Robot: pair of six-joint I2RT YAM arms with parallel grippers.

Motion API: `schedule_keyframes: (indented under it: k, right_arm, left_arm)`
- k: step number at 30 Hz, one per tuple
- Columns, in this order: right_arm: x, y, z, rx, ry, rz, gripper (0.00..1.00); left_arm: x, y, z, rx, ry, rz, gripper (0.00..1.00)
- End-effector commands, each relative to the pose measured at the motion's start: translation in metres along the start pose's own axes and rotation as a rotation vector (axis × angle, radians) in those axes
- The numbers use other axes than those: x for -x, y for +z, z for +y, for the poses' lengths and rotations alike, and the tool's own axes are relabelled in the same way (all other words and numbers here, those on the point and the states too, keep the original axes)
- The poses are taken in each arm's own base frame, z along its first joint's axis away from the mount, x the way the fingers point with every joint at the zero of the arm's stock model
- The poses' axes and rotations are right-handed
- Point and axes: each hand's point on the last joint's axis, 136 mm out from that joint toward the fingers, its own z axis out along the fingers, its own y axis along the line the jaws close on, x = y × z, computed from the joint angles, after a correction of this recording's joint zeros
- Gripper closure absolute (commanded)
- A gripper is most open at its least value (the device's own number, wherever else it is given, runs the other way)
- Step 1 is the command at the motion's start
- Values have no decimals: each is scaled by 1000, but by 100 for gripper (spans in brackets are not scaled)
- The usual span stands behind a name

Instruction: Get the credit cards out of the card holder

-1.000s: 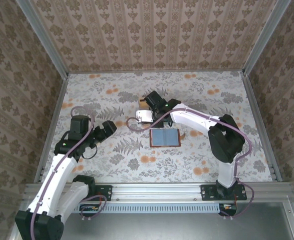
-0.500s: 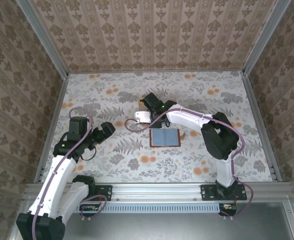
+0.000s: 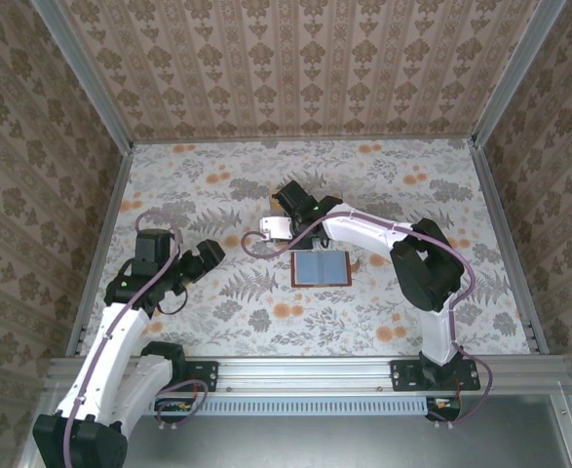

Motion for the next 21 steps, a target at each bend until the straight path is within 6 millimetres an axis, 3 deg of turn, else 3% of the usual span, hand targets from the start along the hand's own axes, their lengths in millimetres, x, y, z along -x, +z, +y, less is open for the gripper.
schedule_keyframes:
  k: [1,9,21]
  right_arm:
    - [8,-14,-14,-39,-34,-1,100]
    - [10,-22,-13,-41,-66,4,100]
    - [-8,-1,0,-17,-116,59,100]
  left_arm:
    - [-2,-1,1,-12,7,3,0]
    - [-3,0,1,-18,4,4,0]
    - [-3,-2,0,-19,7,8,0]
